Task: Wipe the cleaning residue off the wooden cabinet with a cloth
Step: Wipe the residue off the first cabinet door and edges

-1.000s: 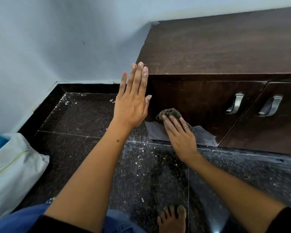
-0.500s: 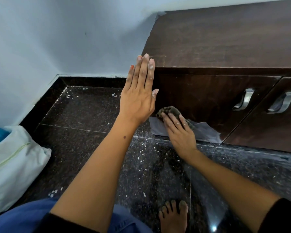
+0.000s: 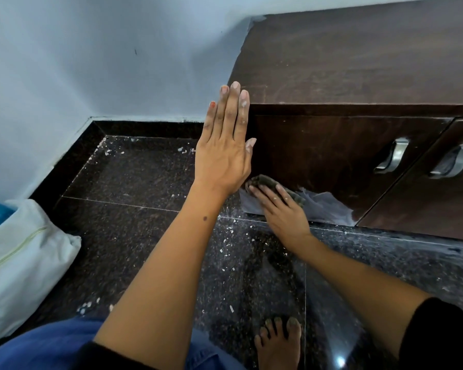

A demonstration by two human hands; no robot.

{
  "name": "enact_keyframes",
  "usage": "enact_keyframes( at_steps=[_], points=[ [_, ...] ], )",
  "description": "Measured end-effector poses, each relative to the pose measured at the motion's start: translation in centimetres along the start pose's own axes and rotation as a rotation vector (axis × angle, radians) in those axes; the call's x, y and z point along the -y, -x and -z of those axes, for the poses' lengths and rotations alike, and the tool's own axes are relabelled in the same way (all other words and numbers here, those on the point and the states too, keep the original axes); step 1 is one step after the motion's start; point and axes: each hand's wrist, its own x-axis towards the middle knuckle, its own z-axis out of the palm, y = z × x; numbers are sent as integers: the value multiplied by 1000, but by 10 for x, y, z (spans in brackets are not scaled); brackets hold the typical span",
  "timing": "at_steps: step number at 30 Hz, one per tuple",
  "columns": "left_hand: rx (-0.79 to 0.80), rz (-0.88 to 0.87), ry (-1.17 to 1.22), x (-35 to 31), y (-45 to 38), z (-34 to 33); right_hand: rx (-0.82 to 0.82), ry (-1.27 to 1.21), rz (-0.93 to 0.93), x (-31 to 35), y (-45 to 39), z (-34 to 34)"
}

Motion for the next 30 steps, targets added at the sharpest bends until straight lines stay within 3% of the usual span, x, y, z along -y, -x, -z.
enact_keyframes(
  at_steps=[2,4,8,12,18,21,27,30],
  points=[
    [-16,27,9,-1,2,-2,-109,-61,-7,11,-14,9],
    [-17,48,21,-3,5,-6,-98,-40,43,19,-23,9],
    [-26,42,23,-4,4,-8,221,99,308,25,-26,-5],
    [-31,20,-1,-1,3,-8,332,145,344,17,-11,-19],
    [-47,30,5,-2,3,-9,109,52,150,5,-4,-13],
    [-64,44,9,-3,5,-13,69,28,153,13,-14,-2],
    [-113,76,13,-8,2,-18,346,173,427,26,-35,-13],
    [-111,61,17,-8,3,-18,476,221,478,30,-24,-22]
  ],
)
